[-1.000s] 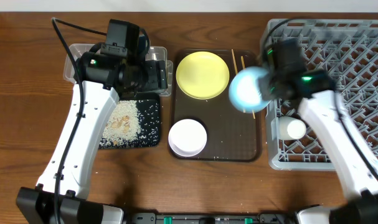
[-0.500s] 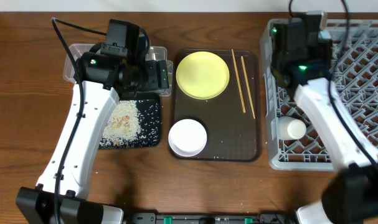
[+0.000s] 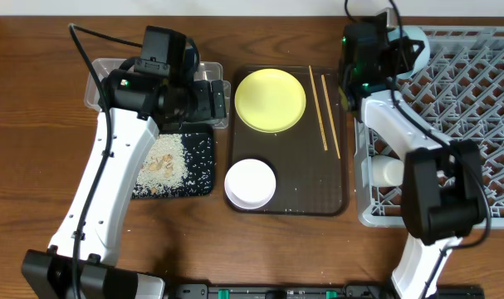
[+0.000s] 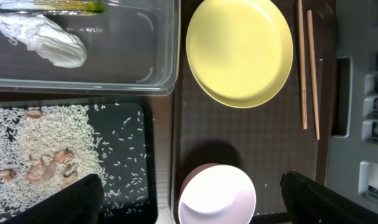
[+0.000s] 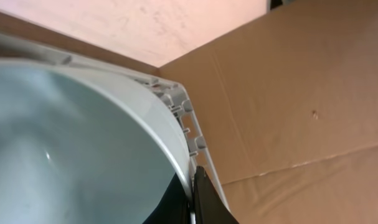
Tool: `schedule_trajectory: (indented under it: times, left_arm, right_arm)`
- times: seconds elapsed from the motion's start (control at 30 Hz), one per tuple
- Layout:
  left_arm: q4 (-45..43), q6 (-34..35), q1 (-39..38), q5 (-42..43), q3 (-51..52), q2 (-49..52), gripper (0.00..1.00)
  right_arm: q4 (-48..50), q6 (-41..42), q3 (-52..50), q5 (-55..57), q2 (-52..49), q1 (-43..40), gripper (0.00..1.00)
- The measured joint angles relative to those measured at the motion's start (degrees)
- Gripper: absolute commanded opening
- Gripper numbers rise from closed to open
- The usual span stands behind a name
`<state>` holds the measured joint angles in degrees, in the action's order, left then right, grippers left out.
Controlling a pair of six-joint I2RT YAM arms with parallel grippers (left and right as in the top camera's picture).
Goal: Sort waste into correct bins and load items into the dishwasher rack
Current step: 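Lift the blue bowl into the dish rack and release it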
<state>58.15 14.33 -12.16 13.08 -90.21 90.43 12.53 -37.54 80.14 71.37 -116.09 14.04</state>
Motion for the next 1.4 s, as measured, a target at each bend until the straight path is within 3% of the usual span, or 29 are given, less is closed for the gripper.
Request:
schedule_trajectory:
  times: [0.4, 0.7, 1.2, 1.4]
  left_arm:
    - [-0.04, 0.00, 0.00, 0.00, 0.00, 0.00, 0.95]
    - [-0.07, 0.00, 0.00, -0.02, 0.00, 0.00, 0.95]
    - [-0.04, 0.00, 0.00, 0.00, 0.00, 0.00, 0.95]
    - [-0.04, 0.00, 0.00, 0.02, 0.00, 0.00, 0.95]
  right_arm:
    - [6.67, -9.64, 0.31, 1.62, -4.04, 0.13, 0.01]
    - [22.53, -18.60, 0.26, 1.36, -6.45, 0.07, 0.01]
    - [15.08, -19.12, 0.26, -3.39, -6.56, 0.11, 0.01]
    - [14.25, -18.12, 0.26, -3.30, -6.56, 1.01, 0.28]
